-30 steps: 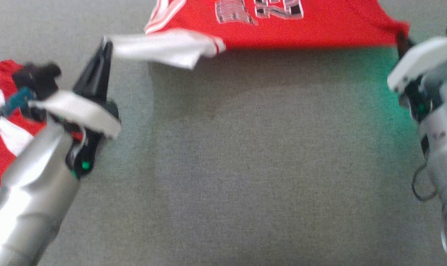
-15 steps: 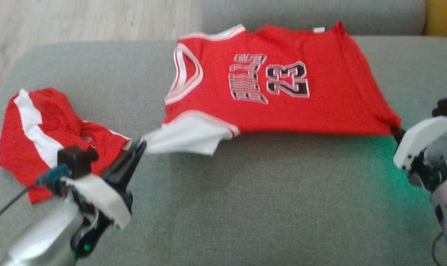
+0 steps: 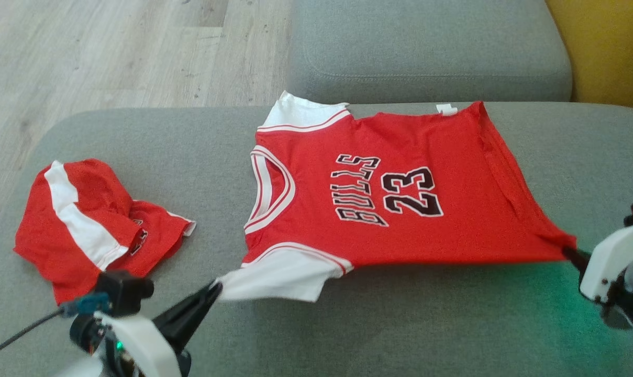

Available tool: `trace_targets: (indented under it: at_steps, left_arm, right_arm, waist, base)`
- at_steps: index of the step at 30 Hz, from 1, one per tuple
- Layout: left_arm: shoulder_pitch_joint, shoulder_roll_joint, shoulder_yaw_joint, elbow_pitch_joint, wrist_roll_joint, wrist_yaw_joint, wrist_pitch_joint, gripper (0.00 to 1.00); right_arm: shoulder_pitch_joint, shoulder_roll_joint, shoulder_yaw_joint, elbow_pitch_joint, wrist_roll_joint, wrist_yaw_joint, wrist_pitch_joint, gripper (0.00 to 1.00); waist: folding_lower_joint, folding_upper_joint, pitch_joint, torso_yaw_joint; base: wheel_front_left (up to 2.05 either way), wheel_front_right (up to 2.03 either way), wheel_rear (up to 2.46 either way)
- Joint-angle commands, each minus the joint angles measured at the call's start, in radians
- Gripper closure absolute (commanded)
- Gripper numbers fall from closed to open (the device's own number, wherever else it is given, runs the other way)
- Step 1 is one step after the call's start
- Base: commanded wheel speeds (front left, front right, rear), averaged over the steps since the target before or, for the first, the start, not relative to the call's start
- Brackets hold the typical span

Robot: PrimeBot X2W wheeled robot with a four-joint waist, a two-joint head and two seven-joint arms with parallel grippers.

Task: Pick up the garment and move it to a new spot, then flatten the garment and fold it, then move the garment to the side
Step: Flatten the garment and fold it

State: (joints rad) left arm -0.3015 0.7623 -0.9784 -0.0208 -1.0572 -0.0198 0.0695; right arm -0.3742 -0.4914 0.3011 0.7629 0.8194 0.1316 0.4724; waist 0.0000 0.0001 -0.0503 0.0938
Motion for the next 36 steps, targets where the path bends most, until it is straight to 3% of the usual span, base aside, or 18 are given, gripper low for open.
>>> trace_targets:
  at_steps: [1, 8, 15, 23, 36]
  left_arm:
    - [-0.033, 0.057, 0.04, -0.032, -0.005, 0.009, 0.002, 1.0]
    - [0.007, 0.108, 0.054, -0.125, -0.016, 0.058, -0.003, 1.0]
    - [-0.045, 0.082, 0.077, -0.111, 0.01, 0.065, -0.026, 1.0]
    - [-0.181, 0.039, 0.102, -0.043, 0.04, 0.035, 0.001, 1.0]
    - [-0.425, -0.073, 0.064, 0.216, 0.117, -0.066, 0.079, 1.0]
  right_arm:
    - [0.003, -0.042, -0.001, -0.04, 0.011, -0.001, 0.007, 1.0]
    - [0.108, -0.072, -0.073, -0.187, 0.031, -0.001, 0.088, 1.0]
    - [0.082, -0.024, -0.162, -0.275, -0.049, -0.001, 0.175, 1.0]
    - [-0.009, 0.036, -0.242, -0.334, -0.183, -0.001, 0.283, 1.0]
    - [-0.182, 0.109, -0.303, -0.285, -0.377, -0.001, 0.391, 1.0]
  waist:
    - [0.0, -0.0001, -0.002, -0.001]
    - [0.0, -0.0001, 0.003, -0.009]
    - [0.0, -0.0001, 0.025, -0.02]
    - [0.0, -0.0001, 0.109, -0.022]
    - [0.0, -0.0001, 0.23, -0.013]
  base:
    - [0.0, 0.0, 0.0]
    - [0.0, 0.0, 0.0]
    - [0.0, 0.0, 0.0]
    - [0.0, 0.0, 0.0]
    - [0.0, 0.0, 0.0]
